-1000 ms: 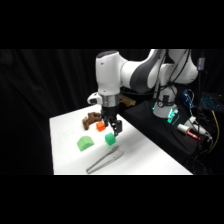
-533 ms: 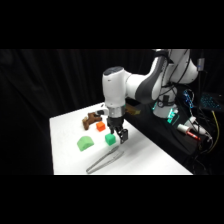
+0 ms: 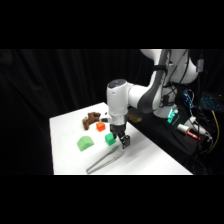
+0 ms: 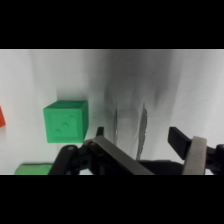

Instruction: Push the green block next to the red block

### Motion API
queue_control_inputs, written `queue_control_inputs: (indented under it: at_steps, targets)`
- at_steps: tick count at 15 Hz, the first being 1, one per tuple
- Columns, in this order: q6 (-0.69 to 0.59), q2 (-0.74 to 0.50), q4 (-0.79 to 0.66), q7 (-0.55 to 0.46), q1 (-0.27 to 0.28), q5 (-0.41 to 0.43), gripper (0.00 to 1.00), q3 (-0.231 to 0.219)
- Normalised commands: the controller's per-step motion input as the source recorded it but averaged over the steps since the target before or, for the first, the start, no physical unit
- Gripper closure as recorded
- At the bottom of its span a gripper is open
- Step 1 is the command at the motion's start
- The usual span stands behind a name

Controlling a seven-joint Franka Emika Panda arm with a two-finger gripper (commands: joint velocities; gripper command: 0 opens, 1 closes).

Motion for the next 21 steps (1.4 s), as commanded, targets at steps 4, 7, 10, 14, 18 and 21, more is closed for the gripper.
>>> queue_control_inputs:
  at_steps: [4,7,10,14,18,21]
  targets:
    - [0.28,0.12,-0.03,0.03,0.015,0.088,0.0,-0.011]
    - [0.29,0.06,-0.03,0.09,0.078,-0.026,0.0,-0.098]
    - [0.26,0.0,-0.06,0.13,0.119,-0.111,0.0,-0.17]
    - [0.23,-0.02,-0.09,0.14,0.086,-0.135,0.0,-0.198]
    - [0.22,-0.03,-0.12,0.13,0.026,-0.138,0.0,-0.187]
    - [0.2,-0.02,-0.13,0.14,0.021,-0.185,0.0,-0.198]
